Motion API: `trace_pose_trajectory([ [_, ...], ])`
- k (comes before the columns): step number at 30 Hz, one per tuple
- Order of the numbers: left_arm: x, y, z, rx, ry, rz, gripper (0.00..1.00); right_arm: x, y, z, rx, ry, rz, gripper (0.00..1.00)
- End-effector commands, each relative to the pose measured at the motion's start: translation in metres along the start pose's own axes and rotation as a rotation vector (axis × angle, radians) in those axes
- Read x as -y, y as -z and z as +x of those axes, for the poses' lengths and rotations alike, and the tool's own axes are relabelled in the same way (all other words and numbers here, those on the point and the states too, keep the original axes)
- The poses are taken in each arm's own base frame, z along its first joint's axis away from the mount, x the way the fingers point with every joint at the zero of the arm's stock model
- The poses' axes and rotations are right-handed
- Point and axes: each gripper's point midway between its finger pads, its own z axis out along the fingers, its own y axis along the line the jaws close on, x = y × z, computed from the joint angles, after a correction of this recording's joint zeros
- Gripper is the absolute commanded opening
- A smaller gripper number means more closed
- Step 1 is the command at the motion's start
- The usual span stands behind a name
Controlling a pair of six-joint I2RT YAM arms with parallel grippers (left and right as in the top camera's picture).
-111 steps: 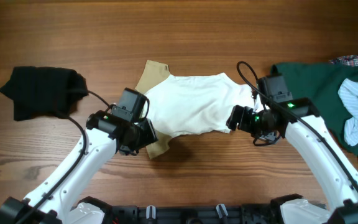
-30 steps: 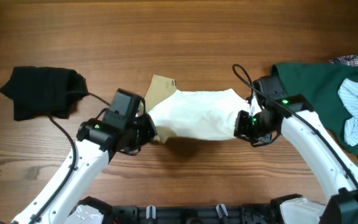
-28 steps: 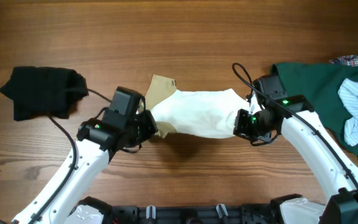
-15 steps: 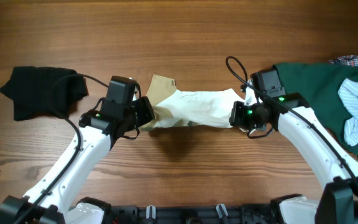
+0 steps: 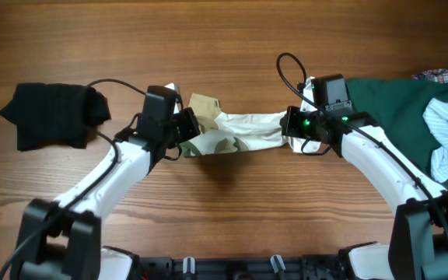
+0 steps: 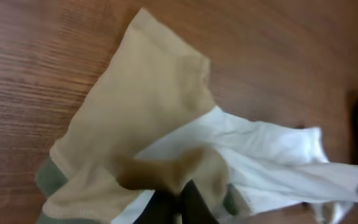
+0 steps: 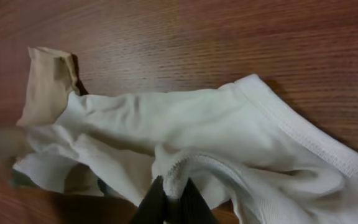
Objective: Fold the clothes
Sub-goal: 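Fold the garment's bottom edge upward toward its top with both grippers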
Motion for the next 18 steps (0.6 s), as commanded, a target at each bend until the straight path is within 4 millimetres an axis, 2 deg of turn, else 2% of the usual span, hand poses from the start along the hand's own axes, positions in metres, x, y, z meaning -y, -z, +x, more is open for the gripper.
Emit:
trace_pose_trajectory([
  [1,-0.010,-0.008,-0.006,0.010,-0.046,-0.020,0.10,0.011,-0.002,-0.006,0.016,0.015,0.057,0.36],
  [2,-0.013,-0.007,-0.011,0.025,-0.039,-0.019,0.17,0.015,-0.002,-0.005,0.015,0.013,0.078,0.55],
  [3,-0.016,-0.006,-0.017,0.038,-0.027,-0.021,0.34,0.017,-0.002,-0.003,0.007,0.016,0.089,0.65],
  [5,-0.023,-0.003,-0.024,0.042,-0.003,-0.030,0.52,0.019,-0.002,0.003,-0.017,0.028,0.096,0.75],
  [6,-0.026,-0.001,-0.025,0.035,0.010,-0.032,0.59,0.021,-0.002,0.008,-0.038,0.023,0.104,0.76],
  [8,-0.027,0.001,-0.023,0.009,0.030,-0.009,0.59,0.025,0.000,0.019,-0.082,0.012,0.121,0.75],
  [12,-0.012,0.002,-0.009,-0.074,0.039,0.086,0.42,0.032,0.003,0.040,-0.170,0.018,0.151,0.69],
  [13,-0.009,0.002,-0.006,-0.088,0.039,0.103,0.38,0.033,0.004,0.043,-0.181,0.013,0.154,0.64],
  [16,-0.006,0.003,0.002,-0.120,0.037,0.115,0.12,0.035,0.004,0.044,-0.185,0.009,0.163,0.43],
  [18,-0.004,0.002,0.009,-0.140,0.005,0.112,0.06,0.040,0.005,0.043,-0.176,0.003,0.197,0.37],
])
